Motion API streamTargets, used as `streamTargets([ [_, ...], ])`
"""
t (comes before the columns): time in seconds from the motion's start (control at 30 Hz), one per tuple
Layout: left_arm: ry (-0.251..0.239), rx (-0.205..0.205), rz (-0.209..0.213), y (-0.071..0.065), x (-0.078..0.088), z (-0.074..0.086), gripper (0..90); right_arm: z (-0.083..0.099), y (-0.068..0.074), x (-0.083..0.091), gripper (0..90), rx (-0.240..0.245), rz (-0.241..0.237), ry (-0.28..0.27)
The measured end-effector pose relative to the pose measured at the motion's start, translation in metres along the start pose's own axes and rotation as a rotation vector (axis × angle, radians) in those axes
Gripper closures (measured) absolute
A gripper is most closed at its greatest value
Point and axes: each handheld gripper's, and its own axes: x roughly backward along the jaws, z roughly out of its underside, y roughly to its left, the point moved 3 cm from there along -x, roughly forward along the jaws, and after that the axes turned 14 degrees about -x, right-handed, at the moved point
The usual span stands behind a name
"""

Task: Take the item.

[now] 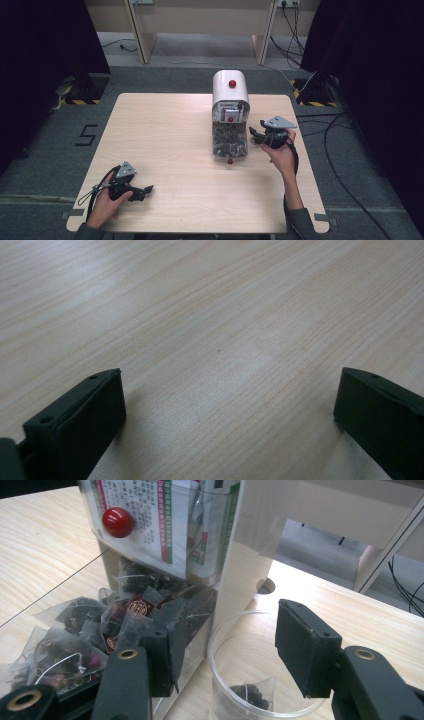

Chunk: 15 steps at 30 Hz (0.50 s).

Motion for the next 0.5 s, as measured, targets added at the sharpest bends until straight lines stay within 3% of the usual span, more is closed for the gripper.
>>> streamTargets([
  [0.5,0.000,0.000,0.000,0.000,0.000,0.000,0.0,-0.001,0.016,0.004,47.2,0.043,-0.023,0.004],
])
